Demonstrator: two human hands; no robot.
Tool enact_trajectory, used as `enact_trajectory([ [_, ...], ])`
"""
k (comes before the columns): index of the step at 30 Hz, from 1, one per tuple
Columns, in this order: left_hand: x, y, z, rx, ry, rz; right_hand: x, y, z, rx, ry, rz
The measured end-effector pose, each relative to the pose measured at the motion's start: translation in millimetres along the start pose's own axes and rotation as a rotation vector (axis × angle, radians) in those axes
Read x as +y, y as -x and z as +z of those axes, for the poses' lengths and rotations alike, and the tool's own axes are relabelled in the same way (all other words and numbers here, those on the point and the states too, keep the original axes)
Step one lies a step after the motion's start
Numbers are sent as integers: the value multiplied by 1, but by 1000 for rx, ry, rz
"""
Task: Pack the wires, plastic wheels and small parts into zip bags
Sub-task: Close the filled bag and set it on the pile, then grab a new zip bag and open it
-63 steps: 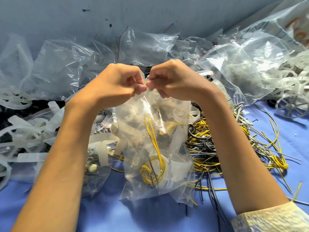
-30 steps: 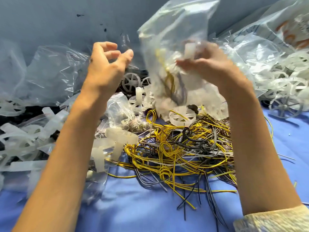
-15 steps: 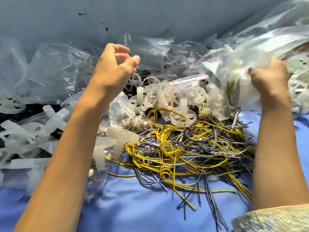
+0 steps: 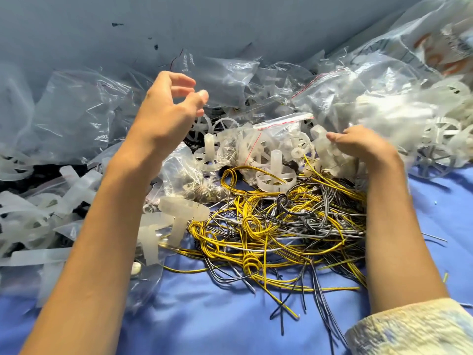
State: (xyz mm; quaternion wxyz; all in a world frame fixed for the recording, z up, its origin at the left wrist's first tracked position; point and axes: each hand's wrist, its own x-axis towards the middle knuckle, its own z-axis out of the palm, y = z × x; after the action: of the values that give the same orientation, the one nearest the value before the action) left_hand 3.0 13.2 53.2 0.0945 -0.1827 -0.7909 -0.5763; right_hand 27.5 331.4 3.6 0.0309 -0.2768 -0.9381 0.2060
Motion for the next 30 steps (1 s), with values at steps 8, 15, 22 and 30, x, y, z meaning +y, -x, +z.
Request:
enact_trajectory([
  [8,2,4,2,-26,-19,12,2,-28,-19,240,-86,-83],
  [15,2,3,4,-42,-7,15,9,-49,6,30,-101,55],
  [22,3,2,5,-75,-9,34,19,-57,17,-21,-315,13],
  [30,3,2,-3,-65,-17,37,28,-58,18,184,-283,107],
])
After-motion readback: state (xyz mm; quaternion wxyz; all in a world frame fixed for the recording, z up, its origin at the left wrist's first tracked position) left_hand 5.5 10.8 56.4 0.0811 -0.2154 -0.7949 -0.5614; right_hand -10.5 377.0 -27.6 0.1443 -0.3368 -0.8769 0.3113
